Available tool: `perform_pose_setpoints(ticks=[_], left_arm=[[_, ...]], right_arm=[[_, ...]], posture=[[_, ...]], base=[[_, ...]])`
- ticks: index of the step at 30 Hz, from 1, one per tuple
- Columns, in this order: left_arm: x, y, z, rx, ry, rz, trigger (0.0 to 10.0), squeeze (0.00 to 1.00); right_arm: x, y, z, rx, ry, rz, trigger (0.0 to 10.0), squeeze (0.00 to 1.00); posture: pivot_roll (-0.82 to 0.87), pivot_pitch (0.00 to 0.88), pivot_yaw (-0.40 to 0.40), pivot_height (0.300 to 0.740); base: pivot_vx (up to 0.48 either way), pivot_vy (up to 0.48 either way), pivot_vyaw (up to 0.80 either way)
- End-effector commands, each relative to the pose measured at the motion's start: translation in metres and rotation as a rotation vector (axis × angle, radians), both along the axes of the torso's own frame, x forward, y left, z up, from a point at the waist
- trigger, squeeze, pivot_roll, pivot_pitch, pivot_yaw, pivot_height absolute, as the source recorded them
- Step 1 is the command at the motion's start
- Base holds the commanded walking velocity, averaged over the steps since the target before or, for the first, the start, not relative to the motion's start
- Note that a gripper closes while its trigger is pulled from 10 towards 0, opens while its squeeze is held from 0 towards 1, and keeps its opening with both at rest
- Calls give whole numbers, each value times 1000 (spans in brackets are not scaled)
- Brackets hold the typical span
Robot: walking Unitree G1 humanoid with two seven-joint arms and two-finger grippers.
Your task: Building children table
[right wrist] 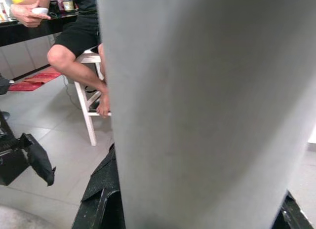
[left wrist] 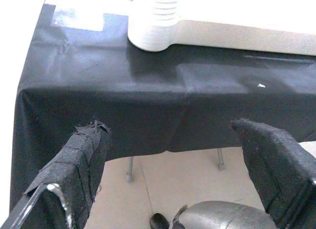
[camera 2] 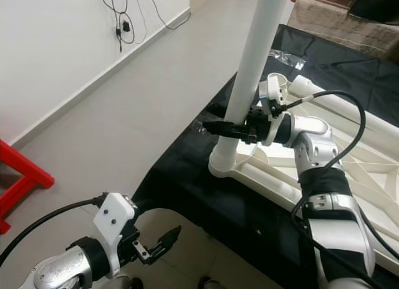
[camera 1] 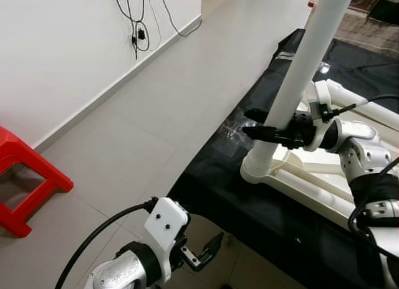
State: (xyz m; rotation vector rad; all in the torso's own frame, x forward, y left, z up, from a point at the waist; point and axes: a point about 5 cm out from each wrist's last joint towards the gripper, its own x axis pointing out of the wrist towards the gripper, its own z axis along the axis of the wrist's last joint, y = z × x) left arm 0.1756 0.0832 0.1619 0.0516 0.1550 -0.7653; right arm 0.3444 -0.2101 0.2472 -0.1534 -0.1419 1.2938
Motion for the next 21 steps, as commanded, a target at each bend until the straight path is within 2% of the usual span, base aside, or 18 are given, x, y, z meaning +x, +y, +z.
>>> perform_pose_setpoints(ticks=[1,4,5,8,9,12,13,14,16,17,20,21], left_arm=[[-3,-3,-2,-9,6,-17,10000,0],[-3,-3,-2,-9,6,-17,10000,0],[-2,-3,-2,-9,4,-19,10000,0],[0,-4,-4,-9,4,-20,10000,0],[3,-5,-5,-11,3,-19,10000,0],[5,-5,-6,-13,2,-18,10000,0],[8,-6,-7,-15,0,-16,10000,0],[8,-6,-7,-15,0,-16,10000,0],[13,-6,-9,-18,-6,-9,10000,0],[13,-6,-9,-18,-6,-9,10000,0],[17,-7,-9,-21,-17,-6,10000,0],[17,-7,-9,-21,-17,-6,10000,0]], right_arm=[[-1,3,-36,-33,104,-53,10000,0],[-1,3,-36,-33,104,-53,10000,0],[-1,3,-40,-20,96,-106,10000,0],[-2,3,-44,-9,86,-149,10000,0],[-6,1,-48,1,75,-210,10000,0],[-8,-1,-51,7,69,-249,10000,0],[-10,-2,-55,6,81,-330,10000,0],[-10,-2,-55,6,81,-330,10000,0],[-10,-5,-63,-14,90,-488,10000,0],[-10,-5,-63,-14,90,-488,10000,0],[-7,-6,-69,-47,103,-654,10000,0],[-7,-6,-69,-47,103,-654,10000,0]], posture=[[227,198,-57,740],[227,198,-57,740],[219,193,-55,740],[213,187,-52,740],[206,177,-50,740],[204,176,-50,740],[194,165,-43,740],[194,165,-43,740],[184,154,-38,740],[184,154,-38,740],[182,150,-41,740],[182,150,-41,740]], base=[[0,0,0],[0,0,0],[0,0,0],[0,0,0],[0,0,0],[0,0,0],[0,0,0],[0,0,0],[0,0,0],[0,0,0],[0,0,0],[0,0,0]])
